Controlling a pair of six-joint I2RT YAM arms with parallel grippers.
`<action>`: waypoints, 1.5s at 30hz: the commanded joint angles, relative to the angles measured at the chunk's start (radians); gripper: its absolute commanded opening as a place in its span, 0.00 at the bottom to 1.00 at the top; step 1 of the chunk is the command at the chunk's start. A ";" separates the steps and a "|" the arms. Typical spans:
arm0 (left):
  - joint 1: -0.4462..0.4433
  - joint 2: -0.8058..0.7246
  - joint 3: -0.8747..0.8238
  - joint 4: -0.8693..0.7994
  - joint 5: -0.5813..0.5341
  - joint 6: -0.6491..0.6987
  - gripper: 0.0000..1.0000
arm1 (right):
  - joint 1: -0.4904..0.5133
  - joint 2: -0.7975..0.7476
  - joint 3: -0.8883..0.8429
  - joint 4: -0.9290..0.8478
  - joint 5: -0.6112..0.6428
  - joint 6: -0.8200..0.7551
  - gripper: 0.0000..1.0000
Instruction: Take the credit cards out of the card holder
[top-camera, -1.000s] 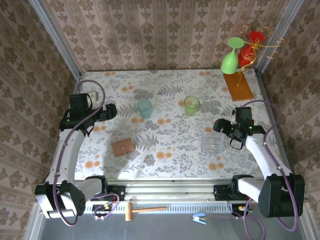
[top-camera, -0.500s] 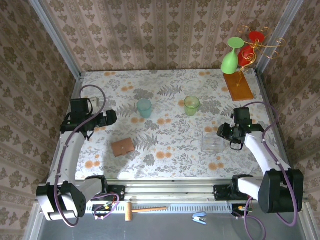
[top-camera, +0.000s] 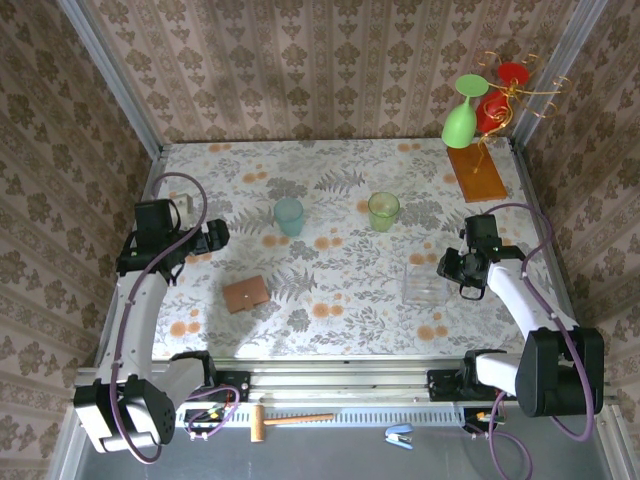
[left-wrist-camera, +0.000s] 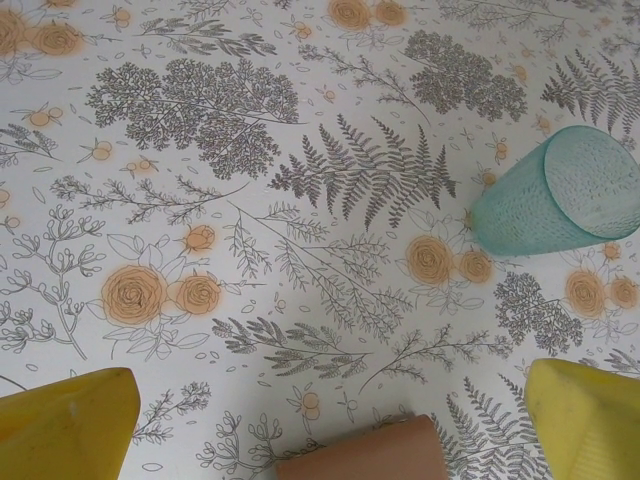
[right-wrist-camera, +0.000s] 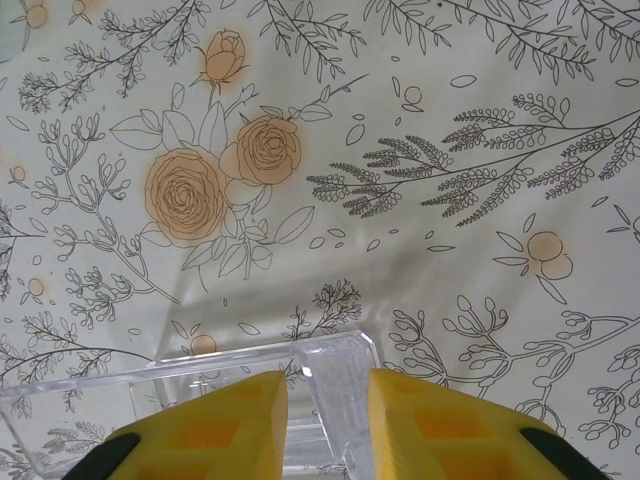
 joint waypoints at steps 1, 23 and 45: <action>0.008 -0.029 -0.011 -0.001 -0.021 0.022 1.00 | 0.000 0.011 0.018 0.004 0.012 -0.022 0.26; 0.011 -0.033 -0.017 0.004 -0.027 0.028 1.00 | 0.000 0.004 -0.018 0.039 -0.051 -0.010 0.16; 0.011 -0.016 -0.014 -0.006 -0.022 0.030 1.00 | 0.000 0.028 -0.017 0.039 -0.072 0.008 0.09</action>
